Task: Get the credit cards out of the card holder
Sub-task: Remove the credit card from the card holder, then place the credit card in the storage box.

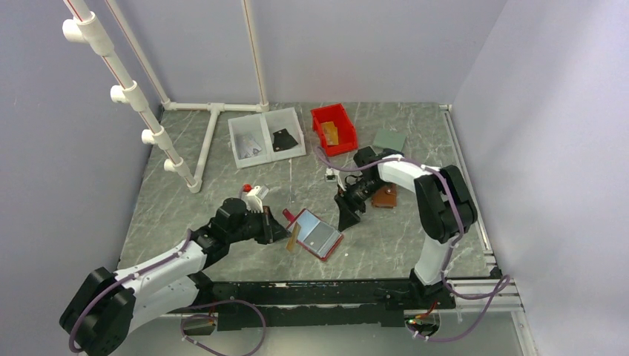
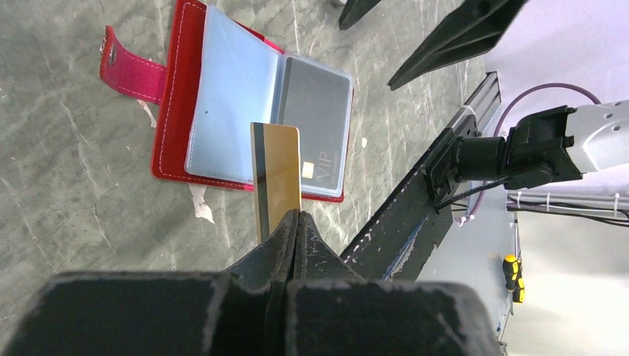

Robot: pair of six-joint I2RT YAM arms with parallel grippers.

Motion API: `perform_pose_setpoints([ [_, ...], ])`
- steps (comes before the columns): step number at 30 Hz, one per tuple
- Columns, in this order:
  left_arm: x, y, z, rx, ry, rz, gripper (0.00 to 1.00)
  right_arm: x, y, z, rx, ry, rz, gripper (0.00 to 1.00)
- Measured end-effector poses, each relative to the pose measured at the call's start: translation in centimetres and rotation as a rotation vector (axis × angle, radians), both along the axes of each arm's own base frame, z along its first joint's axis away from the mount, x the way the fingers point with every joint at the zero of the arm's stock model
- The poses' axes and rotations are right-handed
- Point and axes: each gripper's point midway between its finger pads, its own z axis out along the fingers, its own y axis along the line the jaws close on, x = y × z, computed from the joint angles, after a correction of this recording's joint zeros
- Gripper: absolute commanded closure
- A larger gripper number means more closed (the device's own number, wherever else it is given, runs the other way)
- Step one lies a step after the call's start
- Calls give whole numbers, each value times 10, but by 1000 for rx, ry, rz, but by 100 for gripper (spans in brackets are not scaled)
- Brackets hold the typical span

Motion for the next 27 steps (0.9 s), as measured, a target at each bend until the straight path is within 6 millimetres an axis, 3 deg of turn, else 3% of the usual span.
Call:
perform_pose_setpoints([
  [9, 0, -5, 2, -14, 10, -21, 100, -8, 12, 36, 190, -144, 56, 29],
  [19, 11, -20, 9, -22, 25, -55, 100, -30, 46, 38, 313, -297, 266, 23],
  [27, 21, -36, 12, -29, 43, -100, 100, -10, 54, 43, 346, -423, 313, 20],
])
